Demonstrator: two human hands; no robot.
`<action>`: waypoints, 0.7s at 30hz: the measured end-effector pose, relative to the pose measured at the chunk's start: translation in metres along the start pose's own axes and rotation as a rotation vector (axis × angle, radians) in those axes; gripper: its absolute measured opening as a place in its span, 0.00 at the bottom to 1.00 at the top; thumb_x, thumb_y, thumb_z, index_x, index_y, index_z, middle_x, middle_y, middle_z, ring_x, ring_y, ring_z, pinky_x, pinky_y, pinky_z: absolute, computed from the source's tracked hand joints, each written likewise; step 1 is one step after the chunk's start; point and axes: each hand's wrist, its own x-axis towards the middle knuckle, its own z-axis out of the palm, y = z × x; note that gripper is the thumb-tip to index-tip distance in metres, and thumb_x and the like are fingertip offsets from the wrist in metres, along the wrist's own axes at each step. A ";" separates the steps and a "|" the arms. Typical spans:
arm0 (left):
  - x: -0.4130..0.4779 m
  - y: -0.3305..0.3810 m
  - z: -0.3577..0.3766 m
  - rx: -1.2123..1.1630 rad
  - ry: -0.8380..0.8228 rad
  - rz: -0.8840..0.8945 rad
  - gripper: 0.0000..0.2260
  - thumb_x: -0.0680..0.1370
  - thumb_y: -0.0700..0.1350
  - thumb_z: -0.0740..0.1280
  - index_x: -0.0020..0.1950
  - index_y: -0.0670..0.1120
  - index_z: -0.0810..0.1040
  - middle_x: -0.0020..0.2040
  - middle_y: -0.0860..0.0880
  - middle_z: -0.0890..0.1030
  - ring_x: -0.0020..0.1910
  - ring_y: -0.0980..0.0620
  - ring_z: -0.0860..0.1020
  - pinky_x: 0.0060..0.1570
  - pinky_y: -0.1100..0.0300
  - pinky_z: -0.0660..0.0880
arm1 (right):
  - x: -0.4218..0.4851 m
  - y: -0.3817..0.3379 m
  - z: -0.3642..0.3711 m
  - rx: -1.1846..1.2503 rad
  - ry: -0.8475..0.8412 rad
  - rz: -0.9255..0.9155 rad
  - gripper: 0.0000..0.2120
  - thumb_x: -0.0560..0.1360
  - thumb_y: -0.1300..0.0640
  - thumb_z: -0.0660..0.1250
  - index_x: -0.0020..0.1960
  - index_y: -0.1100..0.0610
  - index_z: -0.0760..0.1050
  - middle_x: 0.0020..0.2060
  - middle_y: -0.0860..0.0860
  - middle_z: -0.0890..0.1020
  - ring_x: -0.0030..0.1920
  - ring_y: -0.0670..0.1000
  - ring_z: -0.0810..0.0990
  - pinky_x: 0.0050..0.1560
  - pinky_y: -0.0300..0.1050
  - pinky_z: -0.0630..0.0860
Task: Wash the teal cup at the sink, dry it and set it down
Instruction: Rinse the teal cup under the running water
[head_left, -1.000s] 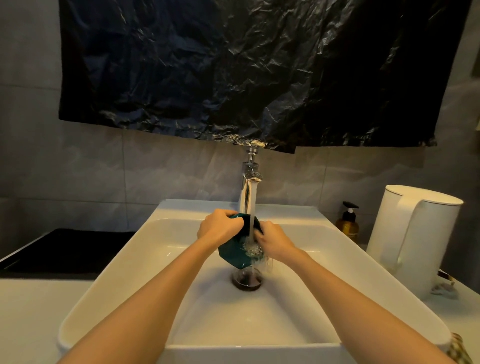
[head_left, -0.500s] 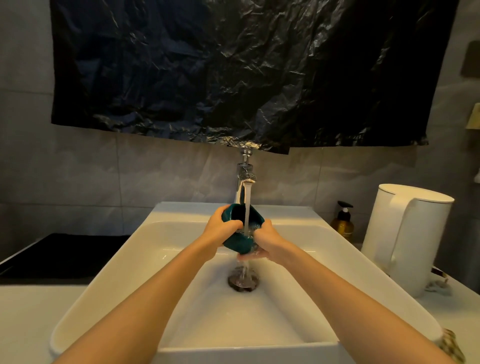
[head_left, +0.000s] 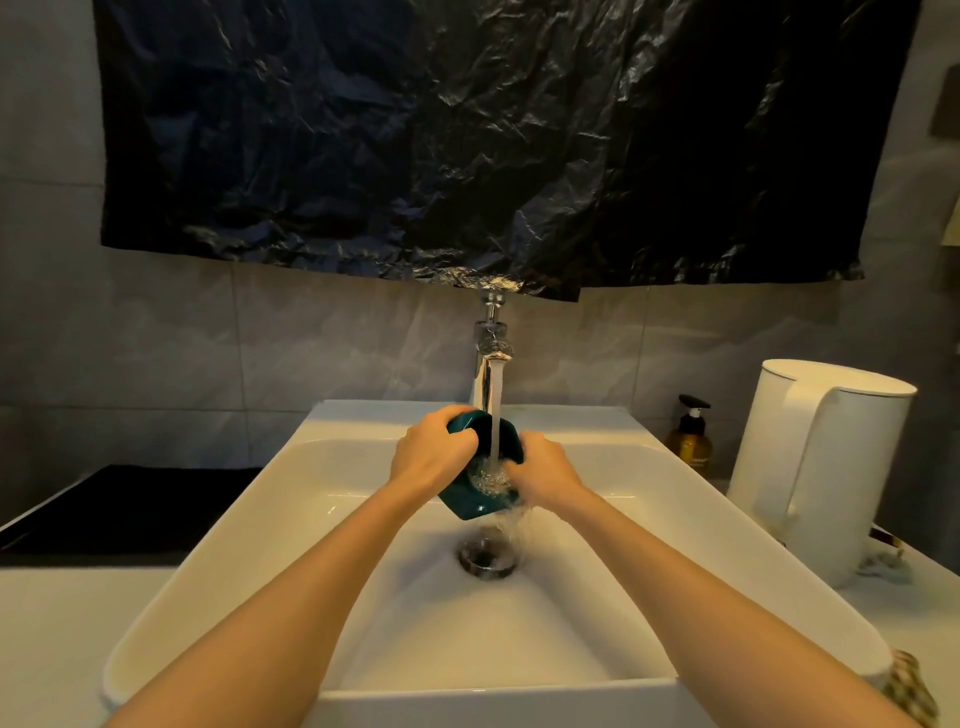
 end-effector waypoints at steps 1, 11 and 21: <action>-0.001 0.000 0.000 0.028 -0.002 0.010 0.17 0.75 0.43 0.61 0.63 0.56 0.74 0.57 0.50 0.78 0.50 0.50 0.73 0.47 0.59 0.72 | -0.001 -0.001 0.000 0.059 -0.086 0.011 0.12 0.75 0.62 0.65 0.58 0.59 0.75 0.51 0.59 0.81 0.50 0.59 0.80 0.44 0.50 0.78; 0.001 0.001 -0.003 0.010 -0.001 -0.007 0.17 0.76 0.44 0.60 0.62 0.55 0.75 0.56 0.50 0.78 0.51 0.49 0.74 0.49 0.58 0.73 | 0.001 -0.002 -0.003 0.111 -0.083 -0.036 0.06 0.78 0.62 0.60 0.50 0.61 0.76 0.46 0.59 0.80 0.44 0.58 0.78 0.39 0.46 0.73; 0.005 -0.003 -0.004 -0.049 -0.158 -0.112 0.08 0.73 0.43 0.60 0.45 0.53 0.77 0.41 0.48 0.78 0.43 0.48 0.74 0.40 0.59 0.69 | -0.008 -0.007 -0.009 0.084 -0.139 0.071 0.14 0.81 0.55 0.58 0.46 0.65 0.74 0.40 0.61 0.81 0.33 0.59 0.83 0.32 0.48 0.80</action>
